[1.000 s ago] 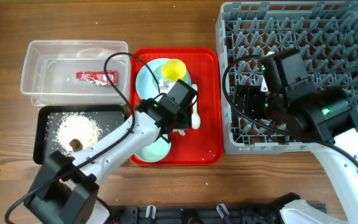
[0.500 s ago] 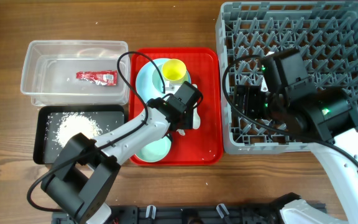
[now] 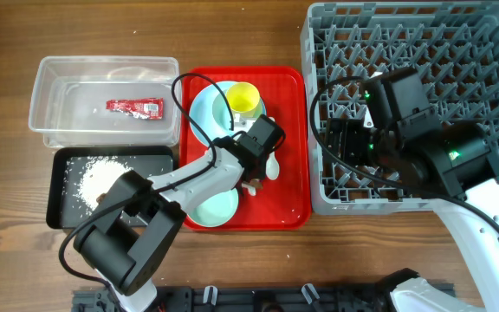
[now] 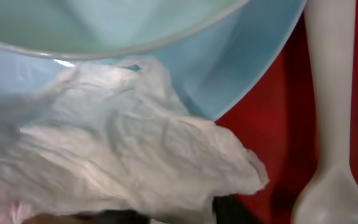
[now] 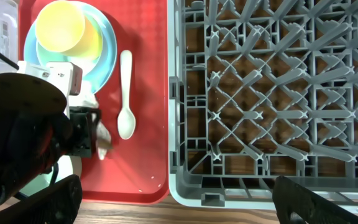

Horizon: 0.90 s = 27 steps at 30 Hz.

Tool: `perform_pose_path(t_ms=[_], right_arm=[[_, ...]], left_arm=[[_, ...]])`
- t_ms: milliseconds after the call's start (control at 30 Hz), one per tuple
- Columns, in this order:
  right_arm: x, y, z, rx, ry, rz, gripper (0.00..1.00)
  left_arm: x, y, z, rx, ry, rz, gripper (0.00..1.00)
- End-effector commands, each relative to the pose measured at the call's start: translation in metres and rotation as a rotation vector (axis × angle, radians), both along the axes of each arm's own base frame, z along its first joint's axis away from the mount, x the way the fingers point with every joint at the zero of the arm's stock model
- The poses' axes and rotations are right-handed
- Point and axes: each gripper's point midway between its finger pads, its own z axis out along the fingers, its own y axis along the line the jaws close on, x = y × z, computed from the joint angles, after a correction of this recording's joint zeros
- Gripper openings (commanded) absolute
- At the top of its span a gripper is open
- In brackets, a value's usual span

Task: Sort waste into correct bins and load items into the dishwasher rack
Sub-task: 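Reach the left gripper to the white tissue and grasp it, then carry the white tissue to the clear bin and release it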

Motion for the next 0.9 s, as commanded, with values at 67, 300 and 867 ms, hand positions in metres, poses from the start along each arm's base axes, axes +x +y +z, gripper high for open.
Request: perform_pose_path(t_ms=[67, 300, 867], right_arm=[[0.003, -0.002, 0.005, -0.012, -0.022, -0.001, 1.00], [0.003, -0.002, 0.005, -0.012, -0.022, -0.001, 1.00], [0.003, -0.002, 0.005, -0.012, -0.022, -0.001, 1.00]], left_arm=[[0.001, -0.002, 0.013, -0.016, -0.030, -0.007, 0.04], [0.019, 0.005, 0.099, -0.079, -0.262, 0.021, 0.04], [0.102, 0.215, 0.208, -0.045, -0.685, 0.632, 0.04]])
